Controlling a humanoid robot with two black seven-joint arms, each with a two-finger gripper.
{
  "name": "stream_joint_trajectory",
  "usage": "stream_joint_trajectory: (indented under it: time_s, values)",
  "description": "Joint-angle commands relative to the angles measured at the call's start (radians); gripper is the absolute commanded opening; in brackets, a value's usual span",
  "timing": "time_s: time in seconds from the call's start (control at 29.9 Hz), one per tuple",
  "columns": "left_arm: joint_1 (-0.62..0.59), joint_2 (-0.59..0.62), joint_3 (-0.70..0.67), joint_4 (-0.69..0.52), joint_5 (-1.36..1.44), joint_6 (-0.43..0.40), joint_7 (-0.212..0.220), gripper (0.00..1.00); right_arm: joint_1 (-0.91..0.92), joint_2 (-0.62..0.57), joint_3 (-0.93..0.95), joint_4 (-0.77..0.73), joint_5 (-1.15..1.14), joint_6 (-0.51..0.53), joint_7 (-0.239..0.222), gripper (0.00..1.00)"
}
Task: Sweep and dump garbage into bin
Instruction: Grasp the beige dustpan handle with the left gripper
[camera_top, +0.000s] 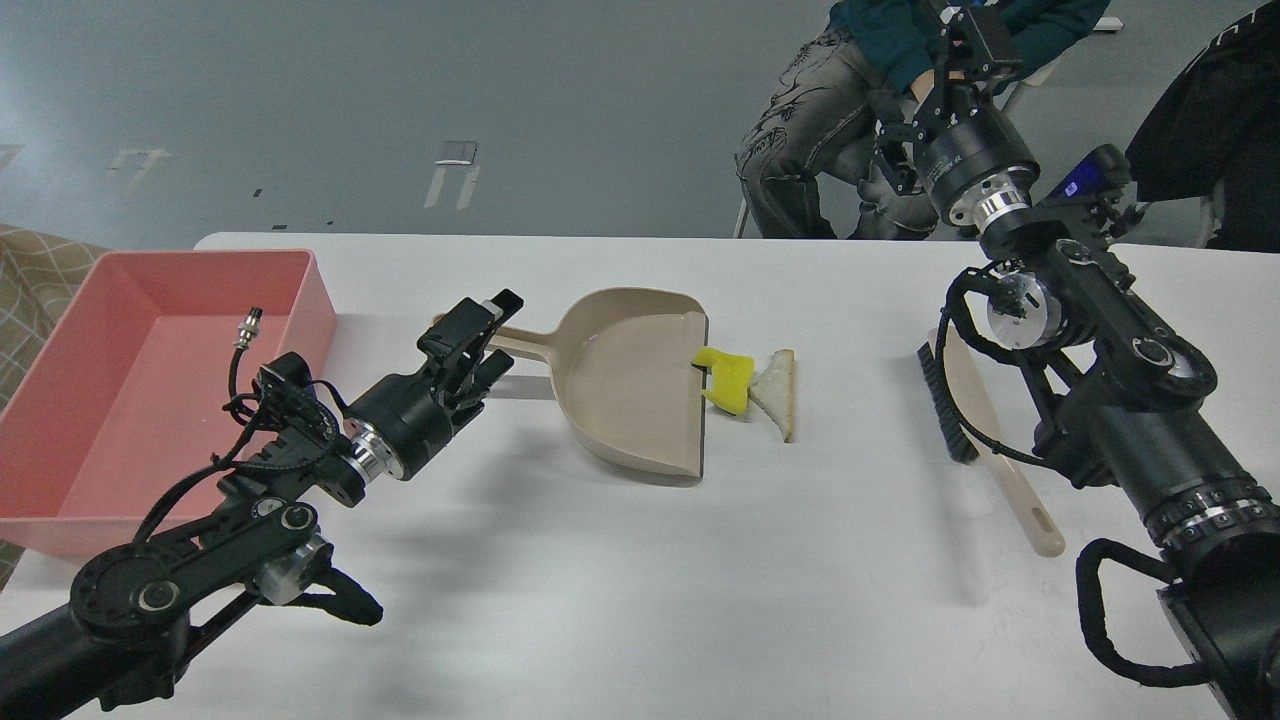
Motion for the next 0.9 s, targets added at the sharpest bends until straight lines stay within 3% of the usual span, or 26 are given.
stream_joint_trajectory:
  time_s: [0.0, 0.87]
  values:
    - [-0.005, -0.012, 0.001, 0.043, 0.032, 0.004, -0.002, 0.98, -0.001, -0.001, 0.0, 0.001, 0.001, 0.0, 0.0, 1.0]
    - [-0.056, -0.128, 0.001, 0.268, 0.115, 0.044, -0.011, 0.98, -0.008, -0.006, 0.001, 0.001, 0.001, -0.001, 0.0, 1.0]
